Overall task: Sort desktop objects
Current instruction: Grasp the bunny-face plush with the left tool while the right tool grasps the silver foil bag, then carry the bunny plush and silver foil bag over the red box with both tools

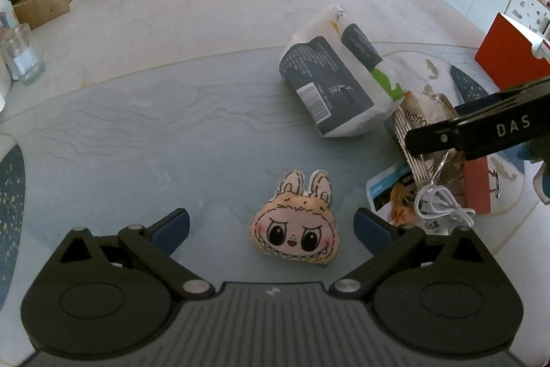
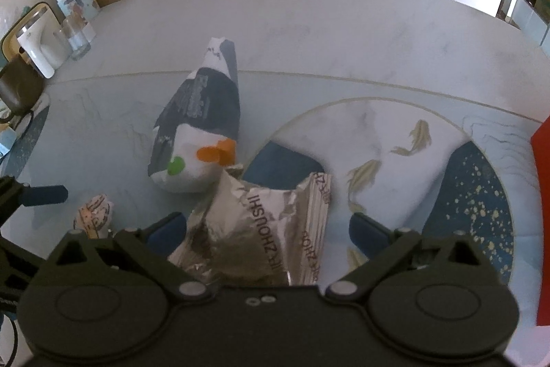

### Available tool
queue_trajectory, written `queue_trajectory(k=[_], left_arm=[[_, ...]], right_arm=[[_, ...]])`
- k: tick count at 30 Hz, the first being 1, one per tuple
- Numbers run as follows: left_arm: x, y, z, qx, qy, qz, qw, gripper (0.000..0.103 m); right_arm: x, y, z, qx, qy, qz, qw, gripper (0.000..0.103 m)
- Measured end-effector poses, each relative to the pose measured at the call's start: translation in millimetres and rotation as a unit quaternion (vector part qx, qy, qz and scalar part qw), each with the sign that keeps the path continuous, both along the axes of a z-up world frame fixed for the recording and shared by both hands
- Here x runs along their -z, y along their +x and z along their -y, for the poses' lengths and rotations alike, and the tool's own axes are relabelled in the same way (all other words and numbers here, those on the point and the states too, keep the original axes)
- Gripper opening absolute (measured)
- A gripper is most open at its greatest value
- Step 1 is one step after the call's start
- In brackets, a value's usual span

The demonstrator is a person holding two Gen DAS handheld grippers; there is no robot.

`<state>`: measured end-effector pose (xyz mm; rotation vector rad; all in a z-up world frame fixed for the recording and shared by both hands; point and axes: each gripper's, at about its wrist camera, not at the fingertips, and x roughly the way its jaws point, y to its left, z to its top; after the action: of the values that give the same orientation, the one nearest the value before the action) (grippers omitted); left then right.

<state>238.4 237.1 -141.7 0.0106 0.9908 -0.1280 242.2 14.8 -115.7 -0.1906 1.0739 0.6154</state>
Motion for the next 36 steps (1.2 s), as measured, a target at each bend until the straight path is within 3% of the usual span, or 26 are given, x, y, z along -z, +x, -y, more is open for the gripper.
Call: queue_trajectory(k=[14, 20, 24, 36], left_arm=[[-3, 0, 4, 0.012, -0.005, 0.001, 0.9999, 0.052], [-4, -1, 4, 0.007, 0.001, 0.001, 1.0, 0.051], [-6, 0, 5, 0.008, 0.002, 0.001, 1.0, 0.051], [-21, -1, 13, 0.004, 0.001, 0.014, 0.9999, 0.051]], right_arm=[[-2, 0, 0, 0.0, 0.009, -0.006, 1.0, 0.079], [-9, 0, 2, -0.002, 0.011, 0.005, 1.0, 0.073], [-16, 1, 5, -0.002, 0.023, 0.009, 1.0, 0.058], [-28, -3, 21, 0.004, 0.028, 0.026, 0.999, 0.052]])
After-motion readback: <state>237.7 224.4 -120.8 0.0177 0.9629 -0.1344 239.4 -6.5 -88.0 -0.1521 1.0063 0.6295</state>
